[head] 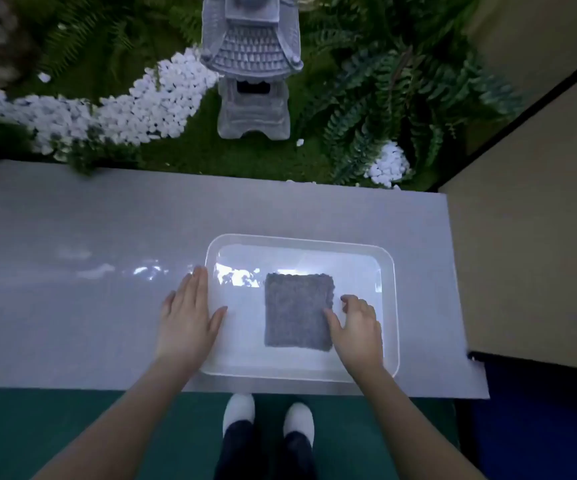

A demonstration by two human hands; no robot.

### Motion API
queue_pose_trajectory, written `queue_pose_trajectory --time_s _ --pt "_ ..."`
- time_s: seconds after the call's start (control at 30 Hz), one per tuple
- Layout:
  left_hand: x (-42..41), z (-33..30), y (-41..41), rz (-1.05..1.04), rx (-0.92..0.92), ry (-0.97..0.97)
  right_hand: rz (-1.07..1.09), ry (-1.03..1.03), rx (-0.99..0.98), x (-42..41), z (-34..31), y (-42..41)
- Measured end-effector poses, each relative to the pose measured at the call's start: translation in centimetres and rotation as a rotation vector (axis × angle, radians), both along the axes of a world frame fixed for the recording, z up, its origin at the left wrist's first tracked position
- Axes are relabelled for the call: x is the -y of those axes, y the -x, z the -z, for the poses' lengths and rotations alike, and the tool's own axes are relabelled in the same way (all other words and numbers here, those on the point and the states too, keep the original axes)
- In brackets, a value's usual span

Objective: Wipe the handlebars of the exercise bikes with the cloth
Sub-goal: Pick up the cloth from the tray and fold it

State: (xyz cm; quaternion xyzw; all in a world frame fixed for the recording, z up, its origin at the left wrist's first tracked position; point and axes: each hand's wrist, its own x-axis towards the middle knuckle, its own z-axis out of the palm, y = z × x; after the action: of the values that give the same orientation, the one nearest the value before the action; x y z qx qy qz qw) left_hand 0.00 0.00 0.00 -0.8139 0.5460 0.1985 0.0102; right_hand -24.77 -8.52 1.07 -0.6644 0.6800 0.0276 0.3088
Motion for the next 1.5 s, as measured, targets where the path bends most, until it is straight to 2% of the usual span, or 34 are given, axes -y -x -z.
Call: queue_pose_trajectory --time_s 0.23,0.37,0.47,0.8,0.9,1.03,1.13,1.2,1.27,1.33,1.4,1.5 --pt "-0.6 1.6 0.6 -0.033 -0.018 0.156 0.2 0.03 0.124 0.2 2.0 -1.7" --pt "-0.5 1.4 0.4 -0.024 -0.017 0.156 0.419 -0.057 0.222 0.5 2.5 -3.5" --pt "-0.5 1.3 0.2 -0.026 -0.022 0.165 0.496 -0.125 0.274 0.7 2.5 -4.1" --pt "-0.3 -3.1 1.8 -0.073 -0.151 0.257 0.371 0.033 0.55 1.0 -3.1 -4.6" --pt "0.0 -5.8 3.7 -0.144 -0.339 0.295 0.4 0.056 0.625 1.4 -6.9 -4.7" --pt "2.2 -10.7 6.8 -0.486 -0.769 0.144 0.502 -0.056 0.834 1.4 -14.0 -4.2" --pt "3.4 -14.7 8.7 -0.632 -1.221 0.065 0.512 -0.155 1.042 1.1 -19.3 -3.2" --pt "3.6 -17.3 9.3 -0.638 -1.555 0.065 0.499 -0.223 1.192 0.6 -22.4 -2.1" --pt "3.6 -19.7 9.8 -0.63 -1.754 0.097 0.481 -0.267 1.291 0.0 -24.9 -0.7" --pt "3.3 -22.0 10.6 -0.631 -1.755 0.173 0.482 -0.24 1.313 -0.6 -26.7 1.0" --pt "2.8 -24.1 11.5 -0.624 -1.591 0.29 0.509 -0.175 1.252 -1.3 -27.9 2.4" --pt "1.7 -26.8 13.3 -0.58 -1.311 0.427 0.524 0.005 0.991 -2.8 -28.8 4.0"
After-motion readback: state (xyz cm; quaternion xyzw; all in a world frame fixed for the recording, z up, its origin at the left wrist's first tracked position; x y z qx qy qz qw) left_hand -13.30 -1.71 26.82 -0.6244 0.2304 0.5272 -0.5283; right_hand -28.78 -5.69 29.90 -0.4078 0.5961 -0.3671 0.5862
